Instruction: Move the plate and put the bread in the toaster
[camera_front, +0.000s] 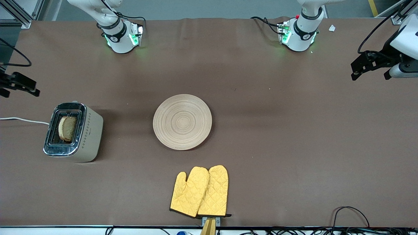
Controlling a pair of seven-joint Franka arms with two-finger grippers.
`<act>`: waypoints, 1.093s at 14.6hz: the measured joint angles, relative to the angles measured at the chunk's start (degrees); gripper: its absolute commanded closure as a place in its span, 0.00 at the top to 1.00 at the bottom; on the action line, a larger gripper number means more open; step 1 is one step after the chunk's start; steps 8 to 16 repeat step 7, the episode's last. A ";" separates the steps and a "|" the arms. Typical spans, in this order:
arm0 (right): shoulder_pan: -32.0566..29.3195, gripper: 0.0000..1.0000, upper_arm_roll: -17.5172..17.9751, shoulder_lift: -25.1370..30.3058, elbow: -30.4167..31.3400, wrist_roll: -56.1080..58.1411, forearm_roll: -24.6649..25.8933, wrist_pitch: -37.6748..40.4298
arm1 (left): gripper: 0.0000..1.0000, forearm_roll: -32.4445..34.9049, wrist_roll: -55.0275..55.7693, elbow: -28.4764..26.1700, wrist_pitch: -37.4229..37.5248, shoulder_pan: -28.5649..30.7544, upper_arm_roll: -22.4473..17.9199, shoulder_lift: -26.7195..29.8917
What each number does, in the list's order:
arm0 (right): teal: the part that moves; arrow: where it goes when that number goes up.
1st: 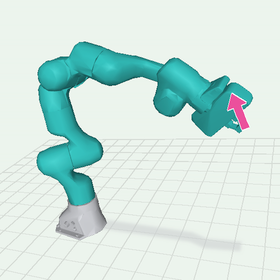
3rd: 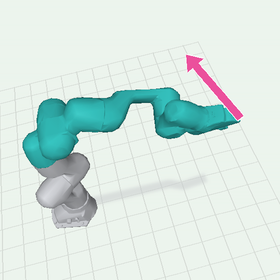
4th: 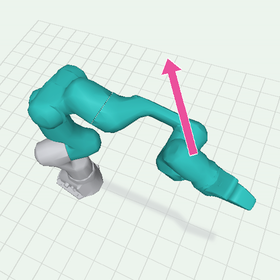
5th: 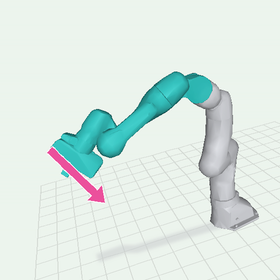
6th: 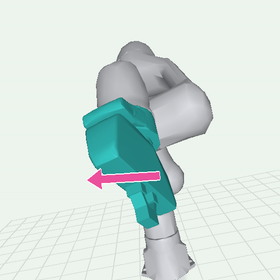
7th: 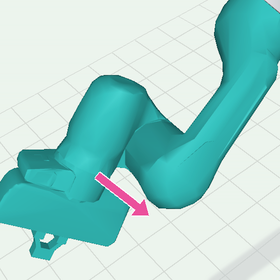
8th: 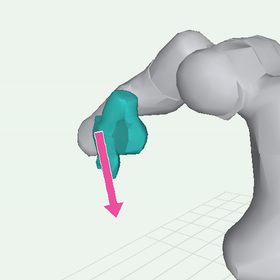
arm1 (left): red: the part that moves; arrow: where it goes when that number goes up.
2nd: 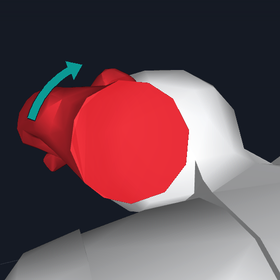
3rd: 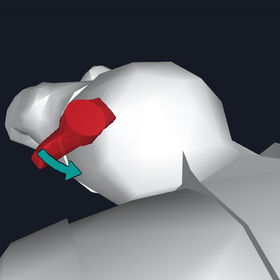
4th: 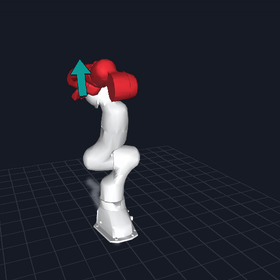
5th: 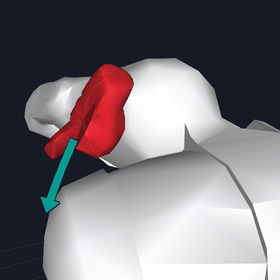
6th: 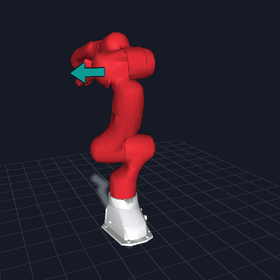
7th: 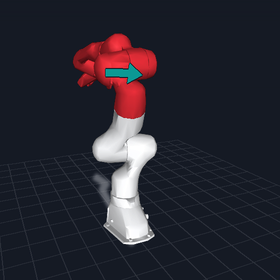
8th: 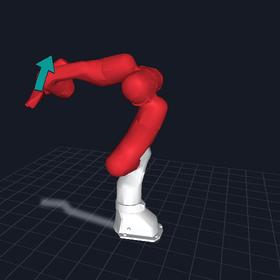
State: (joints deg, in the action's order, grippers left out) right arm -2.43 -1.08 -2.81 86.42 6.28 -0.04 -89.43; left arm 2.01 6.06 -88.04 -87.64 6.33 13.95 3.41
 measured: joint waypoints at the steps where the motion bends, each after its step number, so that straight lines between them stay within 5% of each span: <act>1: 0.61 1.00 0.03 0.24 0.22 -0.04 0.01 -0.01 | 1.00 0.00 0.00 0.19 0.35 -0.01 0.00 -0.04; 16: 1.10 1.00 0.02 2.11 0.29 -0.08 0.01 1.14 | 1.00 0.00 0.00 0.52 1.38 -0.01 0.00 -0.26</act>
